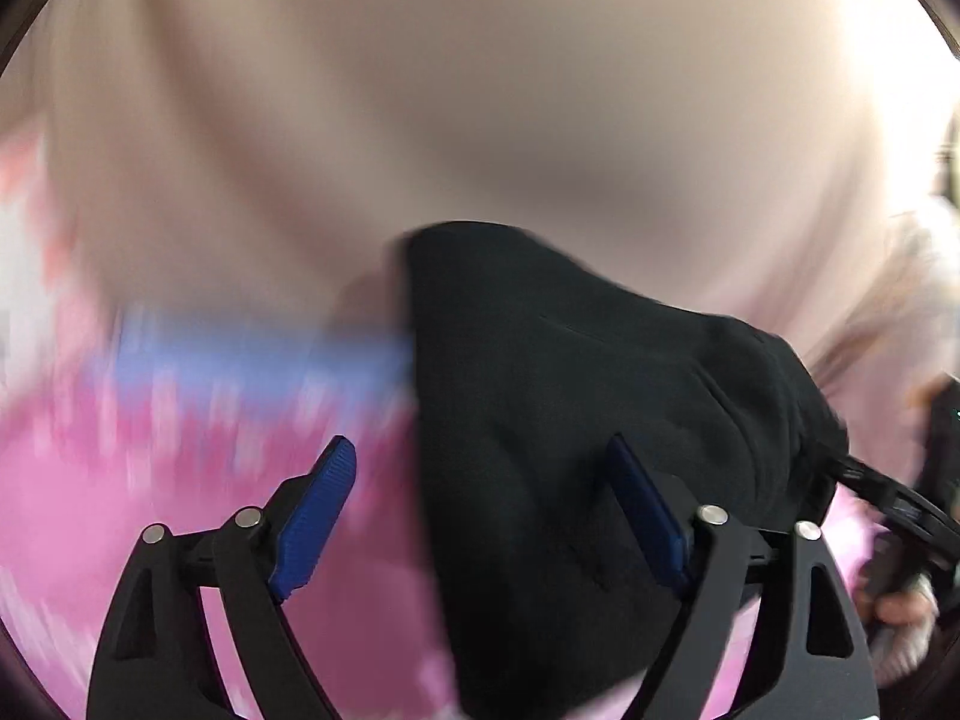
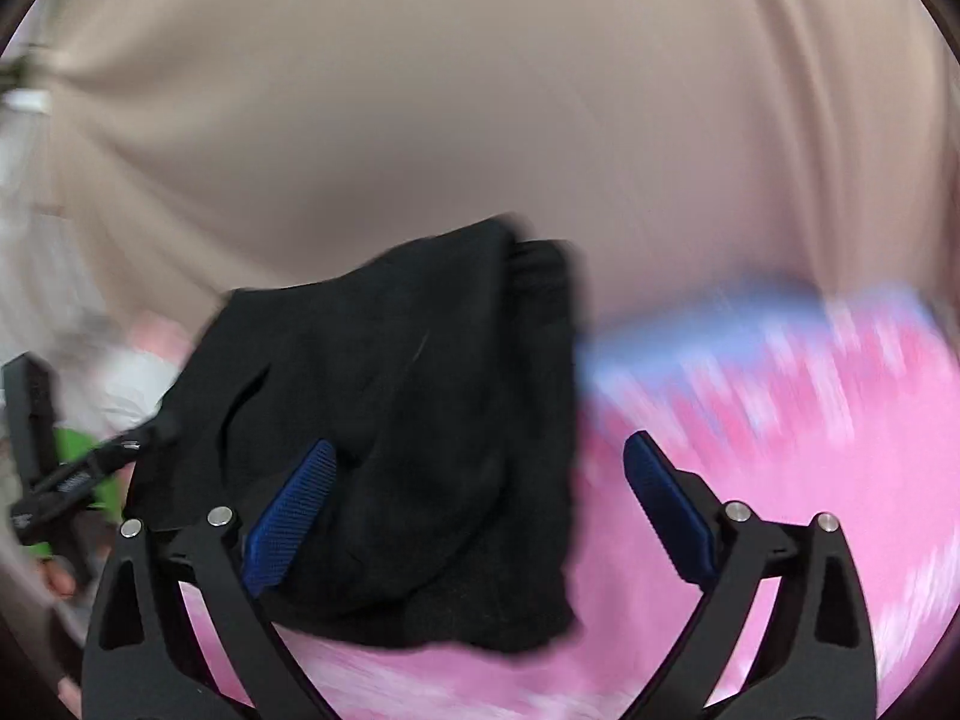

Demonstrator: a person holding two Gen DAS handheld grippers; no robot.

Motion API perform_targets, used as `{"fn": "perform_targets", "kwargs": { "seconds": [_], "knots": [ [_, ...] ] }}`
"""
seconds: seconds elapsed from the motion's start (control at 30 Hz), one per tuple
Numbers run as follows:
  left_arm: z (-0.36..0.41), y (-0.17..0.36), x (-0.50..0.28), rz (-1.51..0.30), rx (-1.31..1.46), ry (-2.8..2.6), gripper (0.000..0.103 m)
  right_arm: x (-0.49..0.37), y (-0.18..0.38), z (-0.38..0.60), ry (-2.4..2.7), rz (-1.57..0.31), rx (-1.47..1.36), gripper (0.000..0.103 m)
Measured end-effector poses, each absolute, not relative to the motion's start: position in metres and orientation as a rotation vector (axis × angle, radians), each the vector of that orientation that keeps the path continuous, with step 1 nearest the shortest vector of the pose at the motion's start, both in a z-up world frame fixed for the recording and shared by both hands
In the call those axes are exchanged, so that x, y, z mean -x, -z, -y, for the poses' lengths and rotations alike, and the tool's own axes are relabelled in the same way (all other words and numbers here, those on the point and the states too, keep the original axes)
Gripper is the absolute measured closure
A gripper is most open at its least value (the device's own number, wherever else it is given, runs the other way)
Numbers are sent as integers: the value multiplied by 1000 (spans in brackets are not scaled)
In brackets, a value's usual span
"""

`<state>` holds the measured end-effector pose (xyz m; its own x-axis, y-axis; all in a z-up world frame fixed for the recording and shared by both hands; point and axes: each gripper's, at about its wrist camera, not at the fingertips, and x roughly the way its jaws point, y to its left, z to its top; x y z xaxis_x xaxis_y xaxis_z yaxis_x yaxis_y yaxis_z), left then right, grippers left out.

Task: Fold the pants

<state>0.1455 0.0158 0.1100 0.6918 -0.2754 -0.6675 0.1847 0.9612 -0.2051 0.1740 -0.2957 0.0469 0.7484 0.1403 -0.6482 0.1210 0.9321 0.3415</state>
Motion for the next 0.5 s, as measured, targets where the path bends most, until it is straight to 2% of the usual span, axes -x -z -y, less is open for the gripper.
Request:
{"fn": "perform_targets", "kwargs": {
  "seconds": [0.07,0.17,0.23,0.27,0.3,0.33,0.5],
  "knots": [
    [-43,-42,-156,-971,230,246,59,-159,-10,314,-14,-776,-477,11],
    [-64,-20,-142,-979,264,211,59,-141,7,327,14,-781,-511,11],
    [-59,-22,-138,-967,258,220,54,-150,4,324,-15,-781,-519,11],
    [-50,-25,-141,-968,254,236,40,-158,1,321,-39,-784,-532,11],
    [-46,-27,-143,-969,249,237,21,-170,1,319,-65,-789,-558,11],
    [-39,-28,-146,-957,240,224,17,-176,1,314,-82,-795,-574,11],
    [-33,-7,-175,-1072,333,265,17,-204,20,305,-140,-854,-668,11]
  ]
}}
